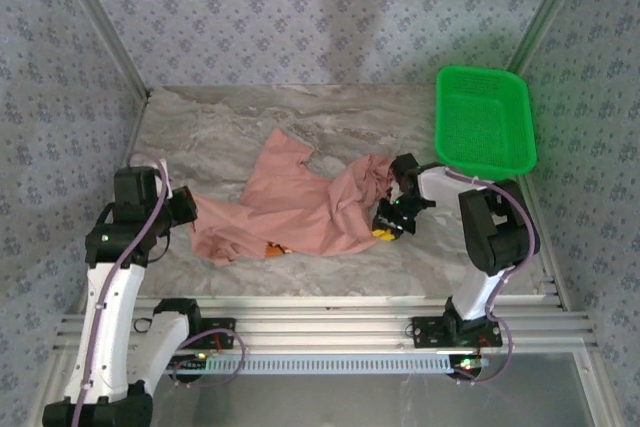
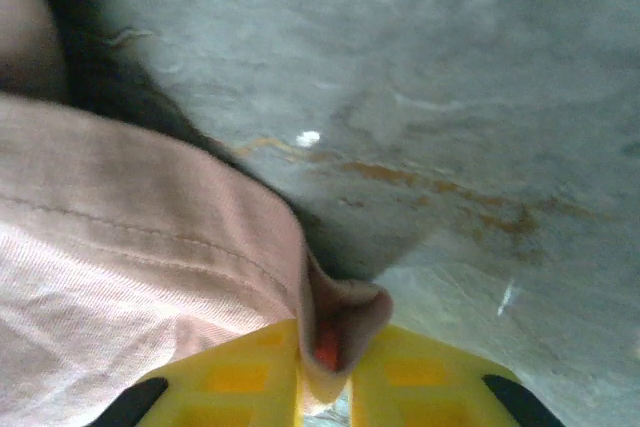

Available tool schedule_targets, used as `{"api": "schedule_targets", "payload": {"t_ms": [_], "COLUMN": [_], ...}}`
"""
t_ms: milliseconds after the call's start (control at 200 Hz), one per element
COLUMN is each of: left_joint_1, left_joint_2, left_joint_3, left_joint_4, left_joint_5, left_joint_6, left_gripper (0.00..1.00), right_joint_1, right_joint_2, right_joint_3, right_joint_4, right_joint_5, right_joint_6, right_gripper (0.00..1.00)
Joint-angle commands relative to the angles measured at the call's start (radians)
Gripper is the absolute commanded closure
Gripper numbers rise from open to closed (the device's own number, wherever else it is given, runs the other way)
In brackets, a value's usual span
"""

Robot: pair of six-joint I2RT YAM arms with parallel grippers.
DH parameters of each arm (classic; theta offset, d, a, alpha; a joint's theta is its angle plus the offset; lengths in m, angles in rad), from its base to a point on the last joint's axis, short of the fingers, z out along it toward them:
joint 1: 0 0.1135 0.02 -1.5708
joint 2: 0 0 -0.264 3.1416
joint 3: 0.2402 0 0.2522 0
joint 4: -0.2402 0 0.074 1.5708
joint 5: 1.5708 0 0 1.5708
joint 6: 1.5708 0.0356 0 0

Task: Fold and stack the t-shirts

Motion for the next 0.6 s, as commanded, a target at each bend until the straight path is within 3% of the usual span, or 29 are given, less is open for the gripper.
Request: {"api": "schedule_targets", "payload": {"t_ms": [0, 165, 340, 595], "left_joint_1": [0.009, 0.014, 0.016, 0.017], "left_joint_2": [-0.010, 0.020, 0.084, 0.246], "left_joint_3": [0.065, 0.167, 0.341, 0.697], "left_joint_4": [-0.017, -0.018, -0.011, -0.009], "left_joint_5": [-0.019, -0.029, -0.054, -0.077], "left_joint_6": [0.026, 0.032, 0.046, 0.094], "left_gripper": [1.00, 1.00, 1.00, 1.00], "right_joint_1": [-0.007, -0.065, -0.182, -0.409], "right_joint_2": [-0.049, -0.190, -0.329, -0.444], "right_joint_3": [0.039, 0.182, 0.336, 0.584], "right_joint_4": [-0.010, -0.188, -0.304, -0.242], "right_joint_5": [-0.005, -0.008, -0.079, -0.324], "right_joint_6": [0.023, -0.006, -0.002, 0.112], "right_gripper": [0.89, 0.98, 1.00, 1.00]}}
